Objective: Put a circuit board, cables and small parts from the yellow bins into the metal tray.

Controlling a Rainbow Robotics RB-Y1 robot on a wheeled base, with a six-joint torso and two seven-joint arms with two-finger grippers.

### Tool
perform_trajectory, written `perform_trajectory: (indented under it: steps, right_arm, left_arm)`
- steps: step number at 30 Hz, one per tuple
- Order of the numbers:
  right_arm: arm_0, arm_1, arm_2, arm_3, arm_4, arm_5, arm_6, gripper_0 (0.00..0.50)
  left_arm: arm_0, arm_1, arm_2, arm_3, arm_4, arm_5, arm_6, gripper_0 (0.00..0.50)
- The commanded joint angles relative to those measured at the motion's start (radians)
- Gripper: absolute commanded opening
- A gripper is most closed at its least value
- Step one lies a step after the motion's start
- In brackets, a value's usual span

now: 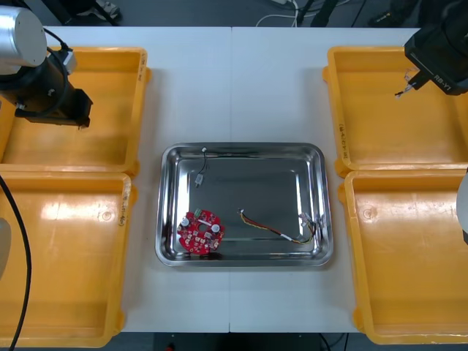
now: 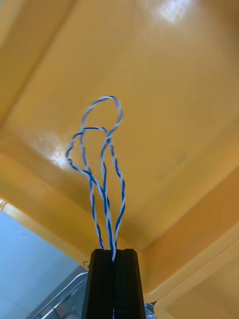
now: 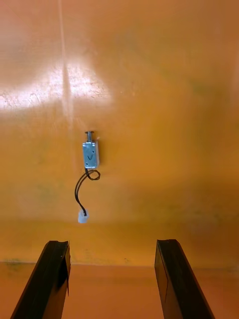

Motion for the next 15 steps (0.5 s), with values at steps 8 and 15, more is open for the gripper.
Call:
perform_trajectory:
  steps: [8, 15]
  right_arm:
    - [0.081, -0.031, 0.163, -0.226, -0.066, 0.005, 0.281, 0.000]
    - [0.090, -0.037, 0.267, -0.294, -0.111, 0.005, 0.379, 0.000]
  left_arm:
    - [-0.081, 0.051, 0.036, 0.119, -0.006, -0.155, -0.146, 0.500]
    - [-0.079, 0.051, 0.036, 0.158, -0.006, -0.198, -0.159, 0.500]
